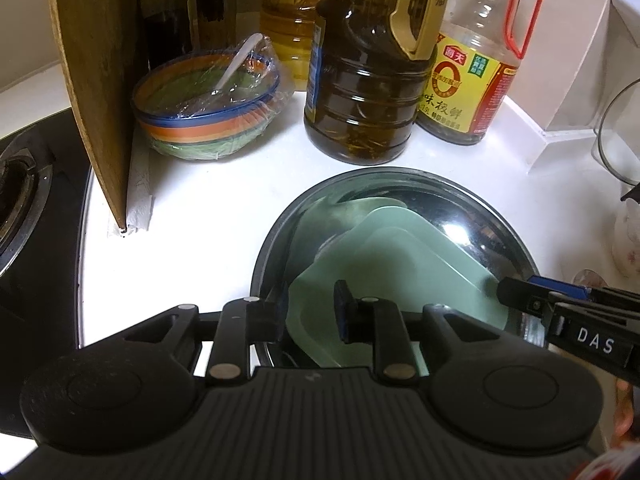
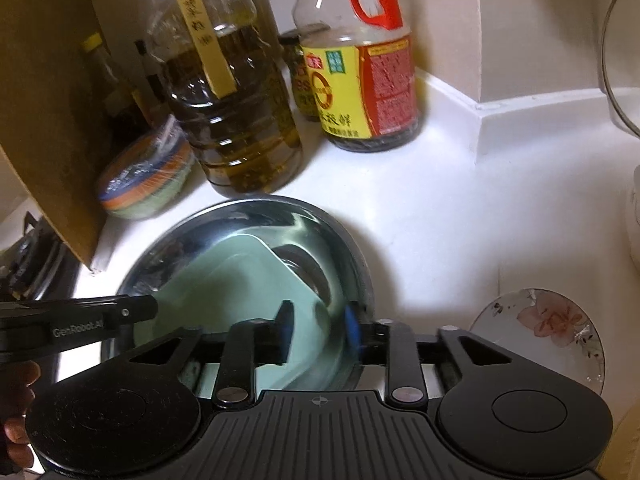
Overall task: Organize plates and bowls
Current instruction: 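Lower the mint-green plate into the steel tray and open the right tool, then move the right tool to the white floral saucer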
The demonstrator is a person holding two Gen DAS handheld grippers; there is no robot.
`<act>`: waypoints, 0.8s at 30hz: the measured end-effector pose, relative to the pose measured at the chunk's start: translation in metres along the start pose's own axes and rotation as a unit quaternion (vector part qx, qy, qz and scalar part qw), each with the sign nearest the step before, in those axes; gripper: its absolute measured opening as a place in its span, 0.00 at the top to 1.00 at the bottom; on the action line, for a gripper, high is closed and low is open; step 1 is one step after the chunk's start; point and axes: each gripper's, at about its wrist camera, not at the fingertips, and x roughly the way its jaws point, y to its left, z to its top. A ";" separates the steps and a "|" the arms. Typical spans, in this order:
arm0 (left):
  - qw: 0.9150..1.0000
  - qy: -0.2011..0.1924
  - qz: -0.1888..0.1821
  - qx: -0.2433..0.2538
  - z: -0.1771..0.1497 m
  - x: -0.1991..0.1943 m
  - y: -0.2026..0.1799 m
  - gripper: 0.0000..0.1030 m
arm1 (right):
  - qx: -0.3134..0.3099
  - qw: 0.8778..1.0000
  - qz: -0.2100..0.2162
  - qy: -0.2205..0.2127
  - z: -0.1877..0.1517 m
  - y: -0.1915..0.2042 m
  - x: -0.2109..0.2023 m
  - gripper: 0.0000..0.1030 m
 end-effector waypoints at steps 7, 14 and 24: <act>1.000 -0.011 -0.011 0.005 -0.002 -0.021 -0.002 0.73 | 0.001 1.000 0.010 -0.016 -0.002 0.005 -0.018 0.60; 1.000 -0.019 -0.022 0.012 -0.013 -0.046 -0.004 0.65 | 0.001 1.000 0.015 -0.024 -0.013 0.011 -0.038 0.57; 0.998 -0.026 -0.038 0.036 -0.044 -0.082 -0.006 0.64 | 0.007 0.999 0.006 -0.040 -0.041 0.023 -0.071 0.42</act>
